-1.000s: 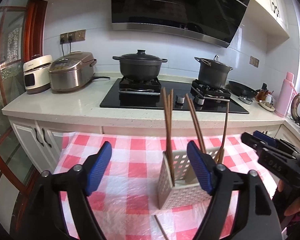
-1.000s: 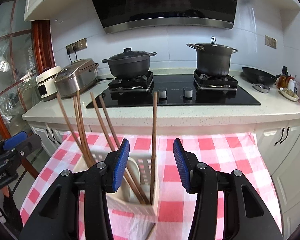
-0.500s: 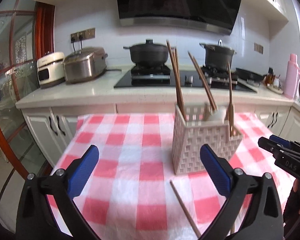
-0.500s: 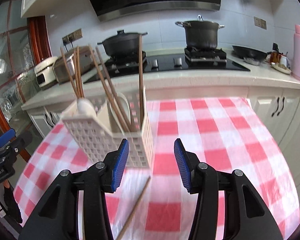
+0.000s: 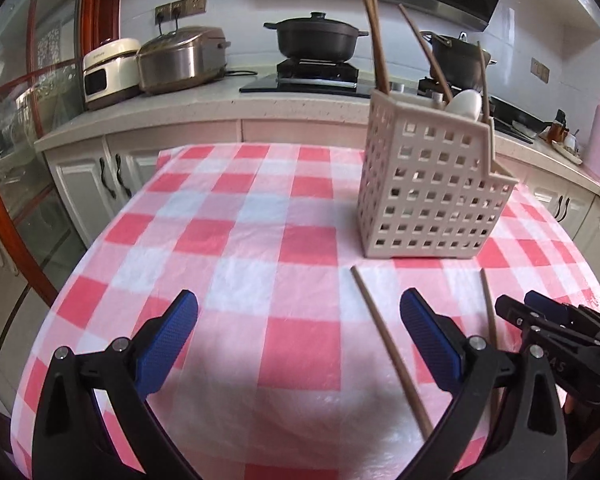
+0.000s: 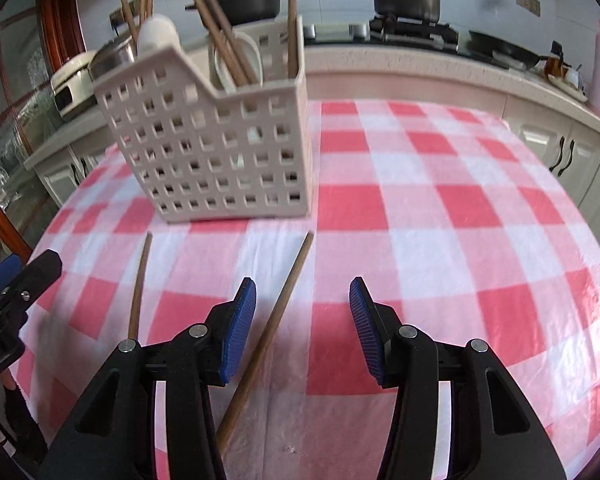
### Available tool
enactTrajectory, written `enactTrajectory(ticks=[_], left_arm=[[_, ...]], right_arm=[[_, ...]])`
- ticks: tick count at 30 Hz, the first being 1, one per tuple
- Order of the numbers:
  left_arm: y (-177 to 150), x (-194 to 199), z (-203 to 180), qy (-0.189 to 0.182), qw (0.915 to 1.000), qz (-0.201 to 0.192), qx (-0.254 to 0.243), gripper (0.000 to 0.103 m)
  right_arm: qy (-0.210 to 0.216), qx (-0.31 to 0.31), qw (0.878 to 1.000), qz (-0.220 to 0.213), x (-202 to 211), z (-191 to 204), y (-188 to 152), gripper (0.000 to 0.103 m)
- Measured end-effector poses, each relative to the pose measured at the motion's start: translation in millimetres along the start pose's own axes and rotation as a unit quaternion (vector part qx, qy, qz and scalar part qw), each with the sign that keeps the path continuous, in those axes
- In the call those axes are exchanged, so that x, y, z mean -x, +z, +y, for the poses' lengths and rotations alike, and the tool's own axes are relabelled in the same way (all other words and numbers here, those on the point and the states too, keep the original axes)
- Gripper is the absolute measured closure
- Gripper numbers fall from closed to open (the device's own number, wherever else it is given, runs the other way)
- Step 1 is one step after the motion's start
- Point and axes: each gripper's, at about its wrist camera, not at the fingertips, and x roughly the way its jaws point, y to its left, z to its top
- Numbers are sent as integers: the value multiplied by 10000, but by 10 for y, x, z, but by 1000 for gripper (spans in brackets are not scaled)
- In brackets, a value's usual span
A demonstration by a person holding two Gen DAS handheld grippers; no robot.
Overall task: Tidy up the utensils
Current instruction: 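Withdraw both grippers from the caddy toward the last chopsticks on the cloth, then close the right gripper on a chopstick while the left gripper grasps the last one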
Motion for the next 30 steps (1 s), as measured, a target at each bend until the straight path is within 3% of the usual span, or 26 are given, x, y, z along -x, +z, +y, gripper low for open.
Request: enactTrajectory(ticks=[13, 16, 18, 23, 30], left_arm=[[-67, -99, 118, 69, 9996, 271, 74, 5], [-77, -138, 68, 41, 9993, 362, 25, 5], [-83, -195, -7, -8, 9987, 504, -42, 5], [-85, -329, -201, -178, 9972, 712, -145, 6], [-58, -601, -494, -255, 9929, 1087, -406, 29]], right_arm=[[-486, 389, 9976, 292, -129, 140, -26, 56], [-413, 389, 9979, 306, -117, 100, -38, 67], [-381, 428, 9979, 309, -98, 87, -46, 85], [-304, 465, 9980, 296, -76, 65, -64, 90], [-128, 284, 9990, 320, -40, -95, -67, 90]])
